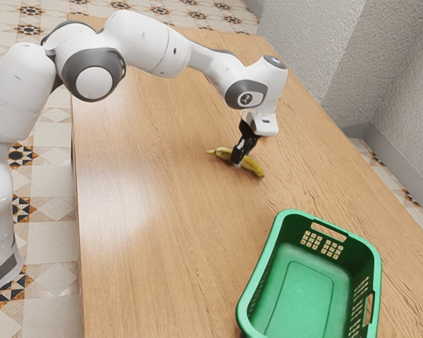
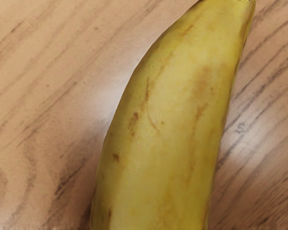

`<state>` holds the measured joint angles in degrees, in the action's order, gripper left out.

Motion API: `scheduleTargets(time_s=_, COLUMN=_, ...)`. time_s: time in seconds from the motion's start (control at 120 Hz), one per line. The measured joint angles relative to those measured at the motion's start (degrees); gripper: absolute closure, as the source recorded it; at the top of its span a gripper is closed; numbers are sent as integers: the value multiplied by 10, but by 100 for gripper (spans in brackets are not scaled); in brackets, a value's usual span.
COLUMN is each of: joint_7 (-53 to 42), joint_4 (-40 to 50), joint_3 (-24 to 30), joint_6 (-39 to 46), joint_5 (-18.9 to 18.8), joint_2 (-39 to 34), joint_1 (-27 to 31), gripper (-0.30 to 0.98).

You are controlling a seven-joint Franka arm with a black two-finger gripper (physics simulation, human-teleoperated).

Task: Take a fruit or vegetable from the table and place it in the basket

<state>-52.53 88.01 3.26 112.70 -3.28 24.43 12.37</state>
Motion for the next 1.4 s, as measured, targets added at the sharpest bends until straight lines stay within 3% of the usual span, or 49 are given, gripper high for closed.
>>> scheduleTargets(time_s=0.45, joint_7=25, joint_4=-11, joint_3=21, joint_6=-92, joint_5=-2, joint_2=-105, joint_1=-6, gripper=53)
scheduleTargets(time_s=1.125, joint_7=83, joint_4=-20, joint_3=290, joint_6=-173, joint_5=-37, joint_2=-148, joint_1=-11, gripper=53)
scheduleTargets(time_s=1.4, joint_7=117, joint_4=-57, joint_3=307, joint_6=-167, joint_5=-61, joint_2=-133, joint_1=-68, gripper=53)
